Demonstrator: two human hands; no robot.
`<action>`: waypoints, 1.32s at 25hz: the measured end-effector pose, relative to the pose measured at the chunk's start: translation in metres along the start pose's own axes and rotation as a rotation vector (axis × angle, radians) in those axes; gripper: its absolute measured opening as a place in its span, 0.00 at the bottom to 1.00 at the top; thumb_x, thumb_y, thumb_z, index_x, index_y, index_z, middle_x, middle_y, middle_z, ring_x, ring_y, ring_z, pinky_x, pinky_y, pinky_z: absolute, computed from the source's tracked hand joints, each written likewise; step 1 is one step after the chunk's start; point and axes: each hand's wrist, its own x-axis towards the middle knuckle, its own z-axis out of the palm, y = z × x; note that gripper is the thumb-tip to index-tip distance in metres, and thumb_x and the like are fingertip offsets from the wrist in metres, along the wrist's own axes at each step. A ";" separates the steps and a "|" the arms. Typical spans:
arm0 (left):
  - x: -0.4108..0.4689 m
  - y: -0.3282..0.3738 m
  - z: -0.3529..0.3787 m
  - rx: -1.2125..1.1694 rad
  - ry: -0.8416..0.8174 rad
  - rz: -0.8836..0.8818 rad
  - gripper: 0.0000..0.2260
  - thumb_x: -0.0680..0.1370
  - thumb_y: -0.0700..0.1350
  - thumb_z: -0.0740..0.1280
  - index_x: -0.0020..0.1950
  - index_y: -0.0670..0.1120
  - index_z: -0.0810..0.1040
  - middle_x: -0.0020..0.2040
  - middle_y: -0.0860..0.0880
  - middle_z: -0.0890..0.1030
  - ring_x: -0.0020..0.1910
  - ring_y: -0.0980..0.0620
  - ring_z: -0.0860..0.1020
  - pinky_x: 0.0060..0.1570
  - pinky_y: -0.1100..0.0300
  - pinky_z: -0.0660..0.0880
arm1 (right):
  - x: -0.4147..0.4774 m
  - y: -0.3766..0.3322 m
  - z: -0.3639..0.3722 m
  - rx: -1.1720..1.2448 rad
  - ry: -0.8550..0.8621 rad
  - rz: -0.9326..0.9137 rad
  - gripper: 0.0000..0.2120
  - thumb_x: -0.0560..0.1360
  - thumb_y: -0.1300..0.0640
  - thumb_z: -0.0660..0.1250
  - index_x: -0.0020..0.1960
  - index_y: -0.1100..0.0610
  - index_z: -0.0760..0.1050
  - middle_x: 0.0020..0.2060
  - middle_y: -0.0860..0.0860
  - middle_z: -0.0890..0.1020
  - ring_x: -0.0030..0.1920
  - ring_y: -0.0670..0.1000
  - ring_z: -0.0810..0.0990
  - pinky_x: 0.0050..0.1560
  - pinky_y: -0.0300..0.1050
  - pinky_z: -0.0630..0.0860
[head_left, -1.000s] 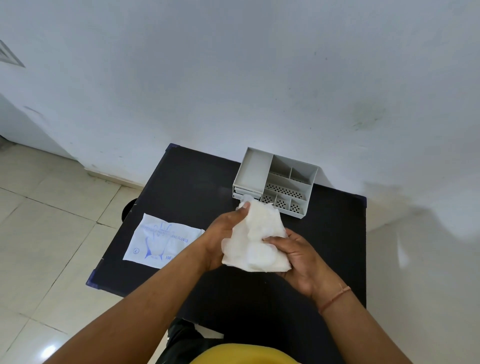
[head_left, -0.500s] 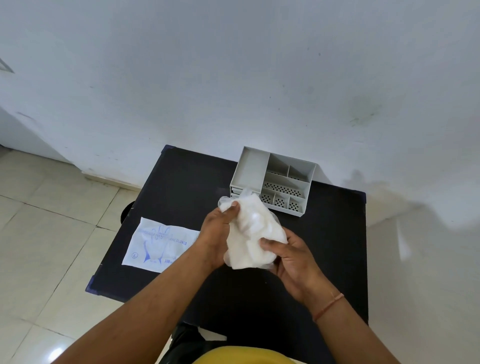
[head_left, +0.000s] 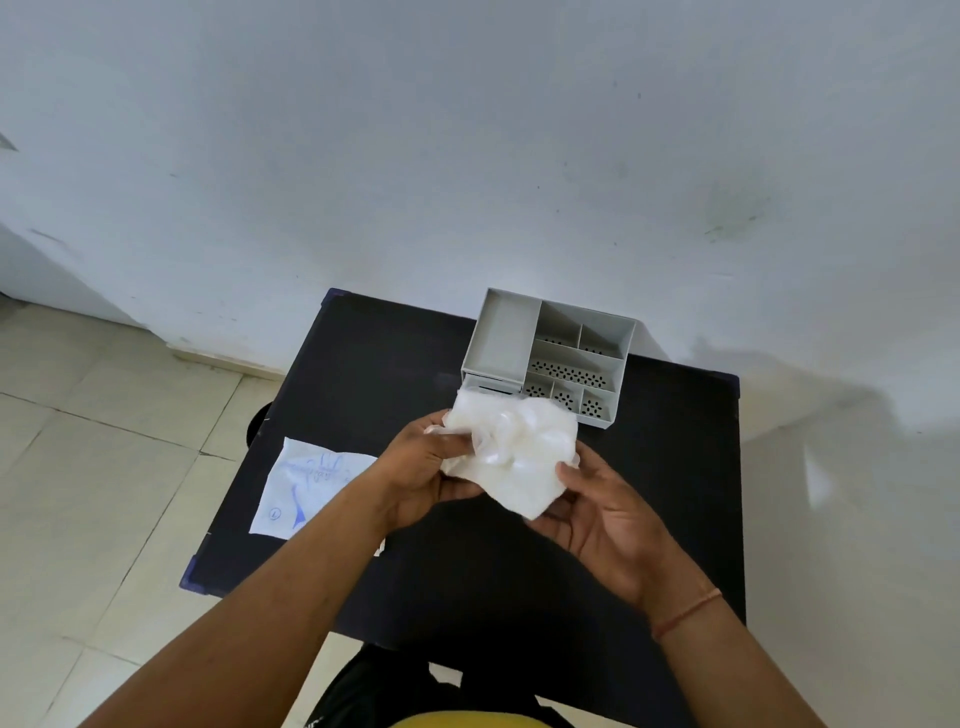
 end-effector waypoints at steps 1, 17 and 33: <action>0.002 0.000 -0.005 0.028 -0.023 -0.019 0.18 0.79 0.40 0.74 0.69 0.44 0.80 0.65 0.36 0.85 0.58 0.37 0.86 0.44 0.45 0.87 | 0.005 0.005 0.001 -0.071 0.022 -0.016 0.21 0.80 0.62 0.69 0.72 0.52 0.77 0.66 0.60 0.84 0.63 0.65 0.85 0.49 0.56 0.88; 0.094 0.032 -0.039 0.043 0.022 -0.295 0.24 0.83 0.60 0.67 0.69 0.43 0.83 0.41 0.47 0.85 0.35 0.50 0.82 0.32 0.57 0.80 | 0.022 0.041 0.016 0.277 0.339 -0.040 0.20 0.84 0.68 0.60 0.65 0.48 0.80 0.49 0.57 0.90 0.37 0.51 0.89 0.28 0.43 0.83; 0.181 0.019 -0.012 -0.016 0.384 -0.242 0.08 0.80 0.34 0.71 0.59 0.37 0.83 0.41 0.43 0.84 0.34 0.51 0.82 0.29 0.58 0.80 | 0.045 0.081 0.036 0.630 0.606 -0.219 0.16 0.84 0.67 0.60 0.63 0.53 0.80 0.46 0.57 0.90 0.41 0.50 0.91 0.34 0.44 0.86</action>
